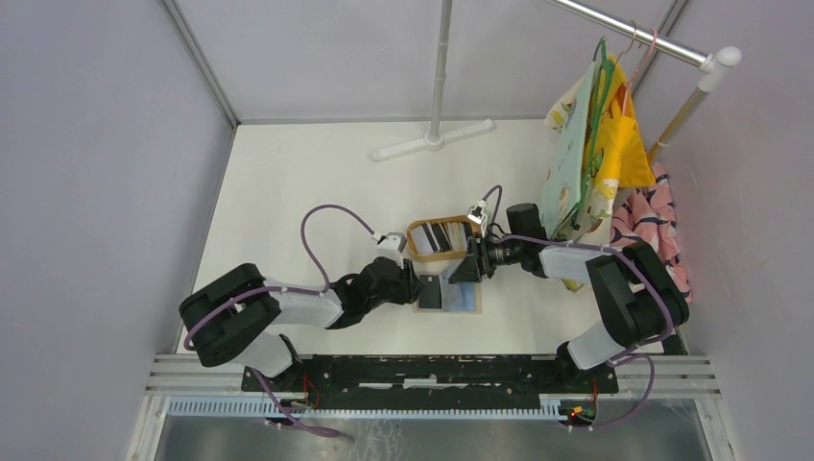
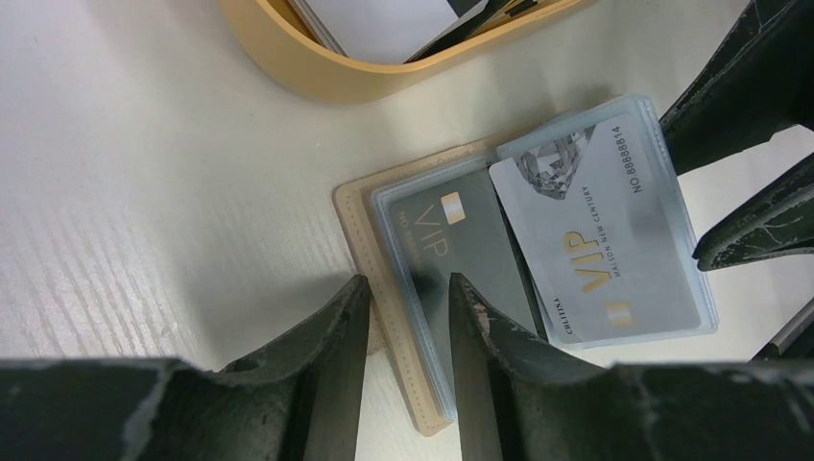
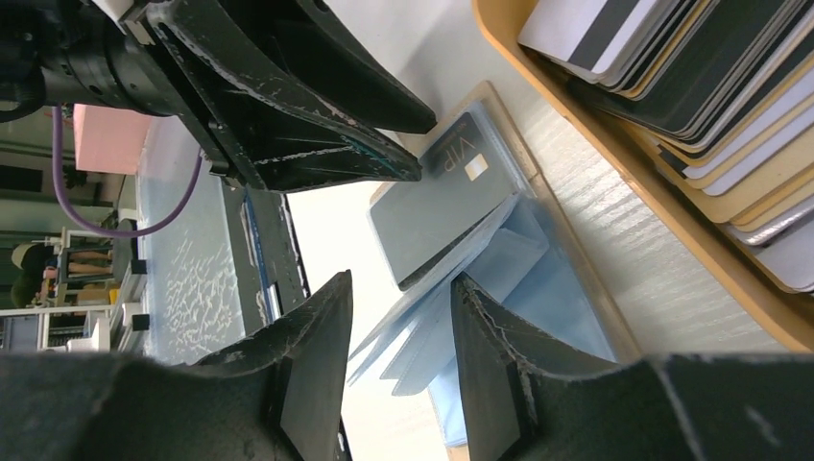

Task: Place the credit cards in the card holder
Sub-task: Turn over the card slot in the card holder.

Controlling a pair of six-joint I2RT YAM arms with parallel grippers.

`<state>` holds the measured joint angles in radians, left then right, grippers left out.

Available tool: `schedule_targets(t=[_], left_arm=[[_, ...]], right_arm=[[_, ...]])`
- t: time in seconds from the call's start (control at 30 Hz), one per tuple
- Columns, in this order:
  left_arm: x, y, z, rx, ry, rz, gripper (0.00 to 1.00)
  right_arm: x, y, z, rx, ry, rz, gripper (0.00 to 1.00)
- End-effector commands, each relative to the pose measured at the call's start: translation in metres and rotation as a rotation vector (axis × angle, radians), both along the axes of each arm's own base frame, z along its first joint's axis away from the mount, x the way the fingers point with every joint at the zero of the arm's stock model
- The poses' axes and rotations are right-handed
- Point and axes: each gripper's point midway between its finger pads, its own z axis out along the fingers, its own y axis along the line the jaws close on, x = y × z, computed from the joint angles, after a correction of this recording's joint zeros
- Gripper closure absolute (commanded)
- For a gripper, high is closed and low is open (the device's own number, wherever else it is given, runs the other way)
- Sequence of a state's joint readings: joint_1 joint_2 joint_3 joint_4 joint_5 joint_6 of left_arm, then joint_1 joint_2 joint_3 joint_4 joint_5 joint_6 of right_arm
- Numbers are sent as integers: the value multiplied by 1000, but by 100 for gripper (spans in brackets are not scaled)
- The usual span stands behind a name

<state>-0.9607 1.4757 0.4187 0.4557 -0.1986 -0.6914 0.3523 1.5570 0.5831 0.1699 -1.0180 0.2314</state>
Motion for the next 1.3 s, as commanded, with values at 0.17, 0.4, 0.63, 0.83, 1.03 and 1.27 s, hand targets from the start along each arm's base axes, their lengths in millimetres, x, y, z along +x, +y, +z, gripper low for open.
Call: schedule_targets(t=[0.17,0.4,0.63,0.83,1.03,1.27], left_arm=[[1,-15,8,-70,18,1,58],[0,-18,9,-82,19,-17,57],[0,-19,8,-79,21,-19,57],[0,-19,7,-79,23,-18,57],[-1,-20,7,-81,25,-25,56],[-2,-18,9,-83,19,-25,56]], right_arm=[[-6,8,10,72,-7,50,51],[-14,15,7,73,-3,95,49],[-14,16,1,38,-19,112,50],[-7,12,-5,-18,-72,106,53],[-1,7,-2,-58,-226,176,57],[-3,2,29,-41,-548,305,57]])
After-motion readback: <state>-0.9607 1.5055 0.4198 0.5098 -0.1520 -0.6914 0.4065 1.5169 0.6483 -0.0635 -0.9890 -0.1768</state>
